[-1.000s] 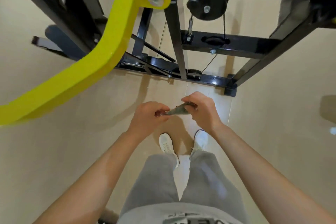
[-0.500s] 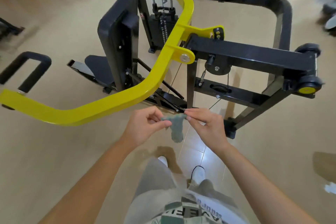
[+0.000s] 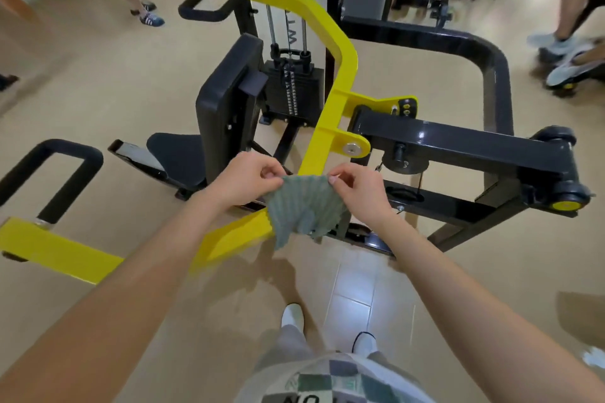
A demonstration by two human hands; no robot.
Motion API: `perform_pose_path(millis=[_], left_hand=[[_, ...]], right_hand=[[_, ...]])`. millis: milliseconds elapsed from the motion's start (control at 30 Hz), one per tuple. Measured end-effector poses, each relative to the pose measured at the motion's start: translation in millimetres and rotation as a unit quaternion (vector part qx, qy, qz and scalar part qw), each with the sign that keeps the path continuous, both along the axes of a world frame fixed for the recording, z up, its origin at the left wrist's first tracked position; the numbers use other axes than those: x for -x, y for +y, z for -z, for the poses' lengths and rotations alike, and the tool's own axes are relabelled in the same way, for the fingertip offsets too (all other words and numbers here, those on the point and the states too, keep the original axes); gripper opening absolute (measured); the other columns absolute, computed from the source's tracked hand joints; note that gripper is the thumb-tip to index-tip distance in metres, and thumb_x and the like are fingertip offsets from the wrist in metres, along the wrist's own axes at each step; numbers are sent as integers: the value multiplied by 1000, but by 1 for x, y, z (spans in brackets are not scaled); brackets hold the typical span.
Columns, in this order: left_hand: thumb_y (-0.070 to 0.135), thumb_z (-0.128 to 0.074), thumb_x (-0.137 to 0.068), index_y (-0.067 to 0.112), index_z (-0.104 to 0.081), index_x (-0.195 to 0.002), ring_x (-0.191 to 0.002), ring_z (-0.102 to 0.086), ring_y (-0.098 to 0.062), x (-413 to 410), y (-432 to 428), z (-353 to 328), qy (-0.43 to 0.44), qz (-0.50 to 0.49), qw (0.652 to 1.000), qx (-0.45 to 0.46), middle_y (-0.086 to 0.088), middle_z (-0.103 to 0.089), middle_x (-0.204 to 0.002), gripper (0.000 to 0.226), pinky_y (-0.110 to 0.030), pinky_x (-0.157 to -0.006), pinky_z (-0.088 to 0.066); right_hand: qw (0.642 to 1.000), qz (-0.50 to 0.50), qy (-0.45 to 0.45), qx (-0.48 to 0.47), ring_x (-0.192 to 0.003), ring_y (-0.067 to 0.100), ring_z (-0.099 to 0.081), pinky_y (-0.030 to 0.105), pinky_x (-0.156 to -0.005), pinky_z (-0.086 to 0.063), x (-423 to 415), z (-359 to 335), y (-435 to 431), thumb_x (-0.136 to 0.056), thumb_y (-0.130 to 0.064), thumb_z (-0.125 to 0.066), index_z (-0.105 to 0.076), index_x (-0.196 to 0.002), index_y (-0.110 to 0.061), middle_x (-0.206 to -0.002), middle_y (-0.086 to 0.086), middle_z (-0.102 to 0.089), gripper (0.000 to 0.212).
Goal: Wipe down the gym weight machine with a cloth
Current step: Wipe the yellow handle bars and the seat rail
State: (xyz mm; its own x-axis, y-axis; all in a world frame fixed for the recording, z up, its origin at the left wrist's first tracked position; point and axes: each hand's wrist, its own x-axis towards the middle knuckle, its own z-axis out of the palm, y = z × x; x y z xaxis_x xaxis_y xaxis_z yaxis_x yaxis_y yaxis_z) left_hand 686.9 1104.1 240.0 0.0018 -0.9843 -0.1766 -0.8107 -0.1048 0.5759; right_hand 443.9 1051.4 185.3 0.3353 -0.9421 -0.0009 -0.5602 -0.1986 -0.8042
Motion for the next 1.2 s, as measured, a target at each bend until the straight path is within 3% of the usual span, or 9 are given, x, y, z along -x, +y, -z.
perform_pose_path(millis=[133,233,333,533,667,833,900,1033,1200], left_hand=[[24,-69,-88,31,-71,-83,-72,-58,-14,-21,-54,23,-39,-36,999,15,9,-61,-67,9,-28,-65,-36],[24,-66,-89,27,-74,-88,-85,-62,-22,-25,-76,50,-55,-64,996,-10,10,-60,-73,8,-34,-76,-47],[28,-70,-86,30,-72,-83,-95,-67,-24,-30,-78,79,-27,-60,994,-84,5,-69,-84,4,-36,-84,-53],[24,-69,-89,26,-72,-108,-91,-64,-11,-33,-62,89,107,-127,986,-20,8,-71,-99,19,-28,-85,-51],[18,-69,-92,28,-63,-135,-106,-64,-10,-3,-47,79,234,-63,970,-16,4,-66,-122,45,-31,-95,-53],[9,-69,-90,20,-49,-150,-141,-46,-12,19,-55,99,181,-7,983,-12,4,-46,-156,63,-40,-114,-43],[11,-67,-93,23,-46,-152,-140,-47,-11,22,-65,99,166,-27,986,-17,6,-45,-156,64,-33,-115,-40],[17,-62,-97,34,-38,-155,-108,-64,-10,27,-85,96,187,-64,979,-49,7,-66,-130,65,-27,-88,-51],[18,-63,-97,19,-39,-156,-121,-61,-11,27,-121,99,213,-82,971,-66,7,-61,-139,63,-43,-106,-50]], right_hand=[[997,43,59,29,-84,14,-58,28,-71,-38,-35,-1,-40,-96,-23,-64,-75,-95,-25,-84,-12,-63,11],[995,89,39,-15,-89,15,-62,34,-86,-50,-53,11,-52,-95,-17,-65,-76,-100,-21,-93,-9,-67,12],[996,82,26,-35,-106,16,-60,31,-99,-49,-59,21,-38,-90,-11,-73,-69,-121,-19,-120,-1,-62,32],[962,210,-133,-111,-89,0,-65,10,-76,-52,-49,40,21,-88,-5,-74,-61,-127,-19,-125,-2,-54,43],[945,203,-198,-162,-105,15,-65,30,-93,-57,-52,51,40,-89,-1,-72,-56,-138,-22,-136,-3,-57,55],[960,131,-191,-159,-124,11,-58,37,-105,-51,-62,56,16,-92,-4,-69,-47,-149,-20,-143,-8,-55,63],[957,127,-195,-171,-126,8,-57,36,-108,-49,-62,56,-1,-93,-4,-68,-44,-151,-17,-144,-6,-55,64],[953,120,-204,-186,-132,9,-53,46,-108,-48,-62,58,-30,-94,-12,-68,-39,-154,-22,-147,-1,-53,67],[943,133,-225,-208,-134,8,-51,52,-106,-49,-66,62,-57,-97,-19,-65,-39,-153,-31,-148,-6,-53,64]])
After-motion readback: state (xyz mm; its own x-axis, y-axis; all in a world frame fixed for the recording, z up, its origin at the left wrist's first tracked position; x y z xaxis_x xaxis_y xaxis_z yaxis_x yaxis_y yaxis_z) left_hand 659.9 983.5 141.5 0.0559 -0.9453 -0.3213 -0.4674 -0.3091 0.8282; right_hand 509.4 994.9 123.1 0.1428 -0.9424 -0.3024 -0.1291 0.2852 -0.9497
